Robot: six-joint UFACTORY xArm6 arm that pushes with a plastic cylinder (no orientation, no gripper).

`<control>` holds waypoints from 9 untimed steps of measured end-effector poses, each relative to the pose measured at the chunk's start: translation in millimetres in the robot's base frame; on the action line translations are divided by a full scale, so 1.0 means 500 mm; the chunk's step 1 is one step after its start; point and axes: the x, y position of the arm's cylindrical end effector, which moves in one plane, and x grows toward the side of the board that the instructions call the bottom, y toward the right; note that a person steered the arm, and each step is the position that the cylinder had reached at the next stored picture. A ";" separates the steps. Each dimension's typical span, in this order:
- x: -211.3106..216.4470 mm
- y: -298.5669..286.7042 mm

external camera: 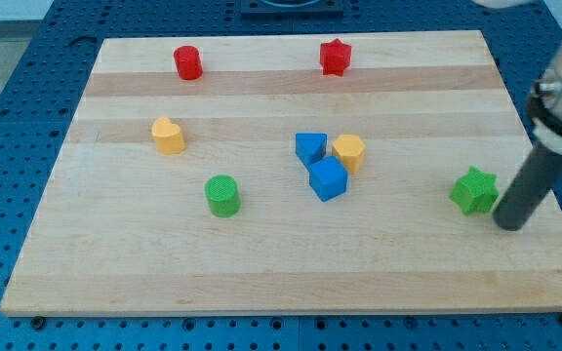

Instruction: Move green star towards yellow hexagon

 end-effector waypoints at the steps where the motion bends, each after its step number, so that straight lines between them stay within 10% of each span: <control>1: -0.004 0.019; 9: -0.048 -0.002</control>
